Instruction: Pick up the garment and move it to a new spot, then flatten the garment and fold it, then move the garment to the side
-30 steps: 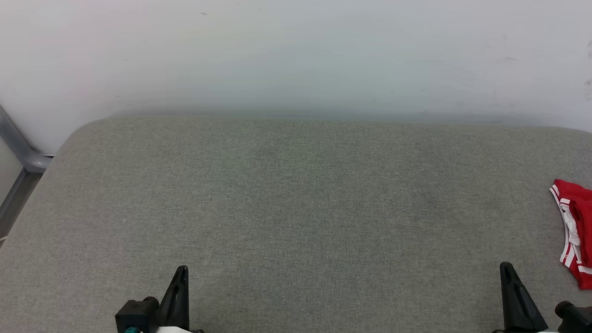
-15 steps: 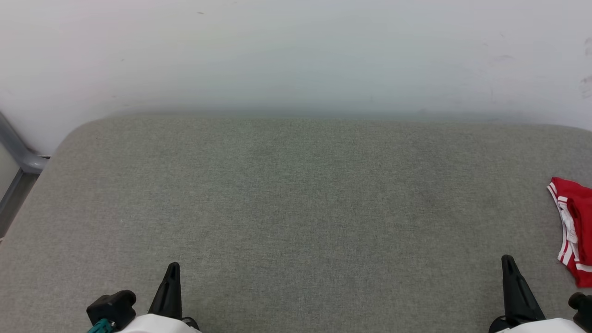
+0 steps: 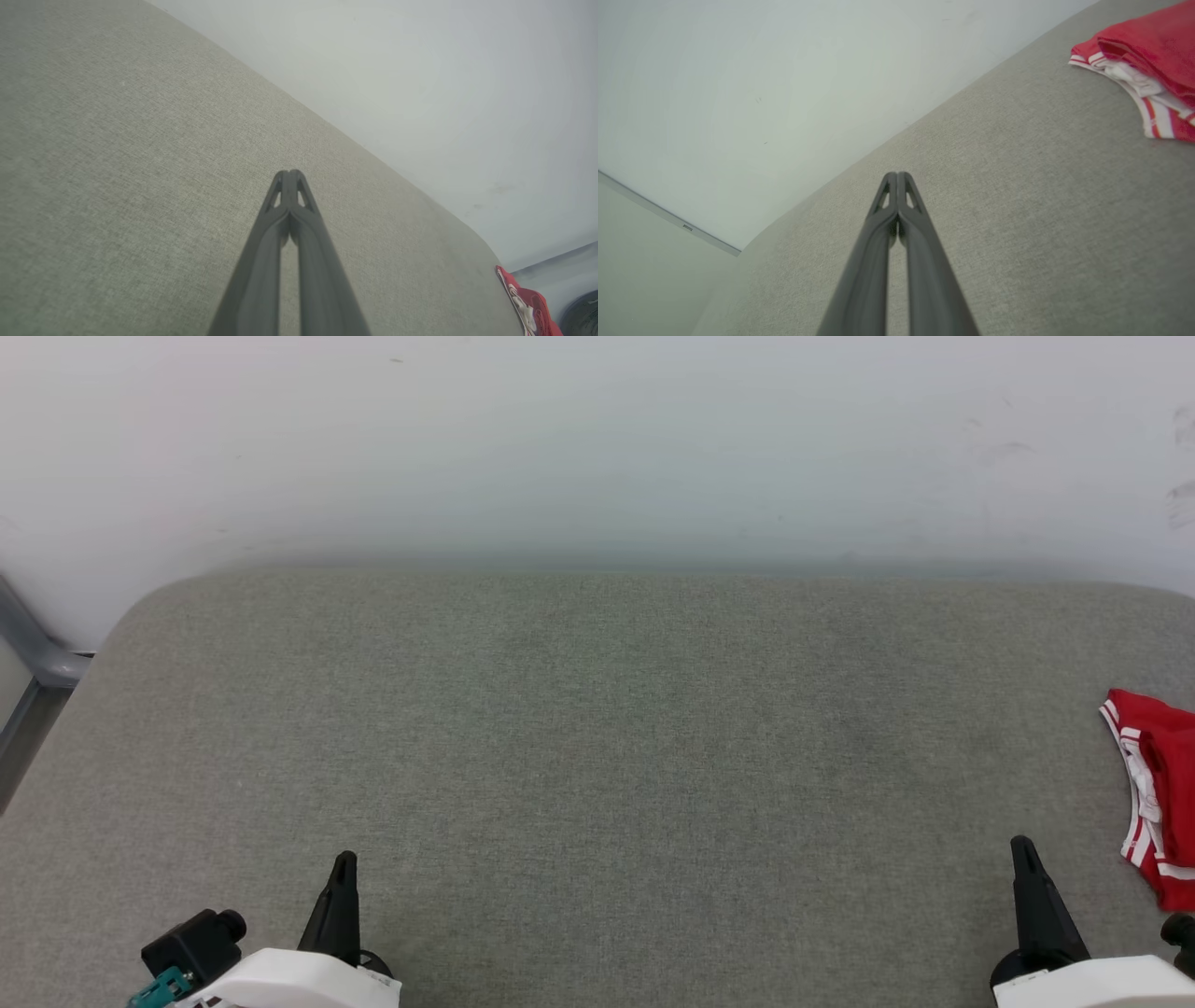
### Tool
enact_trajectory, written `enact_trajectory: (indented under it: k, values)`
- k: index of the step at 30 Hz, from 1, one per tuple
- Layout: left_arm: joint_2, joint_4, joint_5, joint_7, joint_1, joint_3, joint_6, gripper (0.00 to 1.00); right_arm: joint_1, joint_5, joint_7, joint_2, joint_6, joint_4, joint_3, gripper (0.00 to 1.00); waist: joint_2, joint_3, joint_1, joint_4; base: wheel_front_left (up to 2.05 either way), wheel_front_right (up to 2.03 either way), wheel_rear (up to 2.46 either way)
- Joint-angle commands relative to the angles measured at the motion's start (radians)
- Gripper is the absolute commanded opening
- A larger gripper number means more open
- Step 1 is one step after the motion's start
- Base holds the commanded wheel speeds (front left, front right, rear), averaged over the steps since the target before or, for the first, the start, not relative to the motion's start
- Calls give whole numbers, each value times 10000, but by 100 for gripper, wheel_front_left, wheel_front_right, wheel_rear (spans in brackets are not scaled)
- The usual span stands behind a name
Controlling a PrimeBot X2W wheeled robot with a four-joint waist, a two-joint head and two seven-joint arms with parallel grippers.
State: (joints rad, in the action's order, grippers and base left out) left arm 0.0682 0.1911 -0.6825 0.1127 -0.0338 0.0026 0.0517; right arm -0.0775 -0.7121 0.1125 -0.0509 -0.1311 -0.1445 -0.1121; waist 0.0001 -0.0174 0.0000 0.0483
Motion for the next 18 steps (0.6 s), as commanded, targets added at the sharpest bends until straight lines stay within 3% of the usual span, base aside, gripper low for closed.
enact_trajectory:
  k: [1,18]
  values:
    - [12,-85,-380,-74,270,68,59,0,330,-373,-91,-2,0,65,-7,0,-1,3,0,-7,0,0,0]
    - [-33,72,-2662,-644,586,341,258,0,751,-2575,-655,0,2,-203,-14,0,-1,41,0,-96,0,0,0]
